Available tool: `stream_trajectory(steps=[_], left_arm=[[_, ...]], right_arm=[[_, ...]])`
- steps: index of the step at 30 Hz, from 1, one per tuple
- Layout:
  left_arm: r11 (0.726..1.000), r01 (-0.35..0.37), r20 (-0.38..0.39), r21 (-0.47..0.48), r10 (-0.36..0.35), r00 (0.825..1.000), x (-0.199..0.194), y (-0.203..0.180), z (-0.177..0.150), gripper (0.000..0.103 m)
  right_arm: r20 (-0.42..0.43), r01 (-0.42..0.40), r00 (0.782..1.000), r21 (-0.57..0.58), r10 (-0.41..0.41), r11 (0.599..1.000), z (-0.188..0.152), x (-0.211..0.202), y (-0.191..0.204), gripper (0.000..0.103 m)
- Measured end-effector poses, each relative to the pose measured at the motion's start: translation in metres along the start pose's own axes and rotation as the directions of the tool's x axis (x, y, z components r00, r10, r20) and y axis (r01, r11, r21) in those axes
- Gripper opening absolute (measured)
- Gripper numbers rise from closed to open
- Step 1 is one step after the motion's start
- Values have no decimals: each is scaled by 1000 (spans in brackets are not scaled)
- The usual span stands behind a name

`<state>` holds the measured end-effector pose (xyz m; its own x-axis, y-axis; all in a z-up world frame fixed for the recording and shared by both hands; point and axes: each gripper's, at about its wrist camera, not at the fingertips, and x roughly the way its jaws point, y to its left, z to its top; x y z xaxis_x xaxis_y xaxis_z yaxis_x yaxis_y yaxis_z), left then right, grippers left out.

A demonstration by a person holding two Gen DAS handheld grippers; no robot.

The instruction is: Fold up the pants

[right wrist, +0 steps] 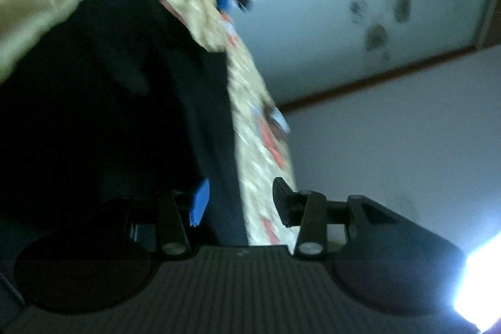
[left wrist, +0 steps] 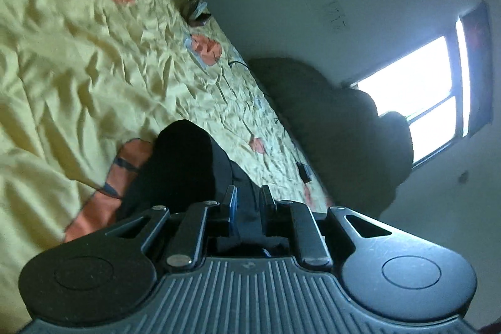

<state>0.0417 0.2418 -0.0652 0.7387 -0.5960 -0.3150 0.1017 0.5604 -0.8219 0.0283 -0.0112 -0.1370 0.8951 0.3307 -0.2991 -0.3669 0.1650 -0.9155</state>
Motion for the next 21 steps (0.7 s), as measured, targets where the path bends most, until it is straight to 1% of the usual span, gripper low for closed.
stream_trajectory(steps=[2,3,5,7,9,11,12,15,16,17,19,21], left_arm=[[1000,17,2,8,-17,1000,-5,-2,-2,18],[1000,28,4,-1,-28,1000,-7,-1,-3,22],[999,43,2,-29,-43,999,-9,3,-4,28],[998,43,-8,-39,-43,999,-8,4,-6,29],[998,39,-21,-49,-40,999,-7,6,-9,29],[998,45,-28,-52,-46,999,-8,8,-11,29],[998,44,-31,-53,-46,998,-9,9,-12,29],[996,59,-35,-60,-62,997,-9,11,-12,29],[996,62,-39,-67,-64,997,-8,12,-12,29],[995,61,-41,-76,-64,997,-7,13,-12,29],[994,52,-49,-94,-57,997,-4,15,-14,29],[993,49,-54,-104,-55,997,-2,16,-16,29]], right_arm=[[-4,-13,1000,-17,13,1000,12,0,7,38],[-4,-11,1000,-8,11,1000,14,4,7,37],[-36,-13,999,-2,13,1000,18,19,9,36],[-38,5,999,-15,-6,1000,22,21,12,35],[-52,-2,999,-25,1,1000,25,25,15,34],[-44,23,999,-53,-26,998,29,19,17,34],[-39,26,999,-49,-28,998,29,14,15,34],[-45,-39,998,-30,38,999,27,-3,15,34],[-43,-53,998,-48,51,997,25,-7,19,34],[-36,-45,998,-63,43,997,24,-7,22,34],[-47,-32,998,-62,30,998,27,2,24,34],[-58,-18,998,-39,16,999,34,17,19,34]])
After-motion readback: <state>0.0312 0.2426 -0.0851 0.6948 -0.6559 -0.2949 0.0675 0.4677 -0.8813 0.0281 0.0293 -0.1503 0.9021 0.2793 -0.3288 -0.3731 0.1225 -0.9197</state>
